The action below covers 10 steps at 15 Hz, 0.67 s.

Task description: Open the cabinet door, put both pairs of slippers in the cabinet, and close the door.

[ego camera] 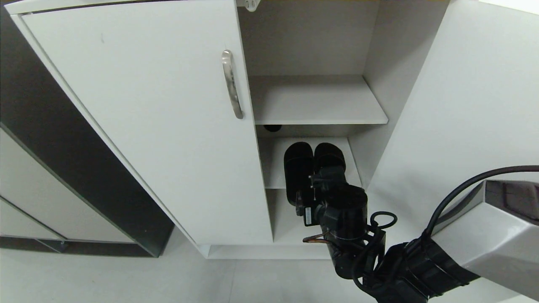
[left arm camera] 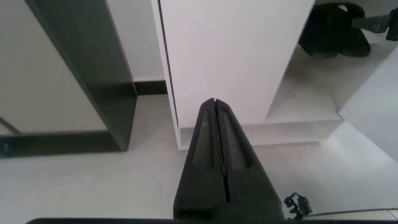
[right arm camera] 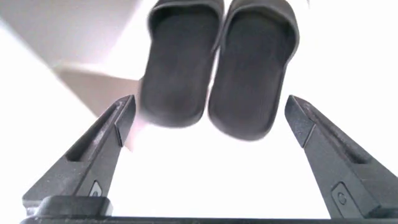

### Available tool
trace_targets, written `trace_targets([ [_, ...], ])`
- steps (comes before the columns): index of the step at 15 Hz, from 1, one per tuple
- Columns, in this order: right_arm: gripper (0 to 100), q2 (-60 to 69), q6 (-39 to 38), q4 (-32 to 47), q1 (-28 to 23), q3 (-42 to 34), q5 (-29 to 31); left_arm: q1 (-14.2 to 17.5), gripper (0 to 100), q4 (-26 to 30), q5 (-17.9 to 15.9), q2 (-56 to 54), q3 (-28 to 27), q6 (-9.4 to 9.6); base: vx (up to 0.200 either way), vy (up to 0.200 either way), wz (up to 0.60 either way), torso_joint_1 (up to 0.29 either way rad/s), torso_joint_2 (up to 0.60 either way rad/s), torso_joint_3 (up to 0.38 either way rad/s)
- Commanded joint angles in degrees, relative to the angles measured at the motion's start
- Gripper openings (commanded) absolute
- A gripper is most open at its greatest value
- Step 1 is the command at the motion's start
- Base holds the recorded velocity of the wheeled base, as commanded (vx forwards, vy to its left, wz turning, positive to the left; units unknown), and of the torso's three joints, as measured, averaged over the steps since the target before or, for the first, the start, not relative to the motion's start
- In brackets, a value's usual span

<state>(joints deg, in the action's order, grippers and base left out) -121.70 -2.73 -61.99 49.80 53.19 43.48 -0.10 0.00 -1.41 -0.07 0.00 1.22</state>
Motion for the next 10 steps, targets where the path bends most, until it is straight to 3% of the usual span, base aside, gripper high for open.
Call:
trace_targets([
  [1, 100, 0.4, 0.9, -0.1, 0.0, 0.2, 0.0, 0.0, 0, 0.0, 0.0, 0.1, 0.0, 0.01, -0.2, 0.0, 0.0, -0.002, 0.0, 0.007],
  [2, 100, 0.6, 1.2, -0.1, 0.0, 0.2, 0.0, 0.0, 0, 0.0, 0.0, 0.1, 0.0, 0.01, -0.2, 0.0, 0.0, 0.007, 0.0, 0.007],
  [10, 100, 1.5, 1.2, -1.0, 0.0, -0.3, -0.2, 0.0, 0, 0.0, 0.1, 0.1, 0.0, -0.08, 0.0, 0.0, 0.0, 0.0, 0.0, 0.0],
])
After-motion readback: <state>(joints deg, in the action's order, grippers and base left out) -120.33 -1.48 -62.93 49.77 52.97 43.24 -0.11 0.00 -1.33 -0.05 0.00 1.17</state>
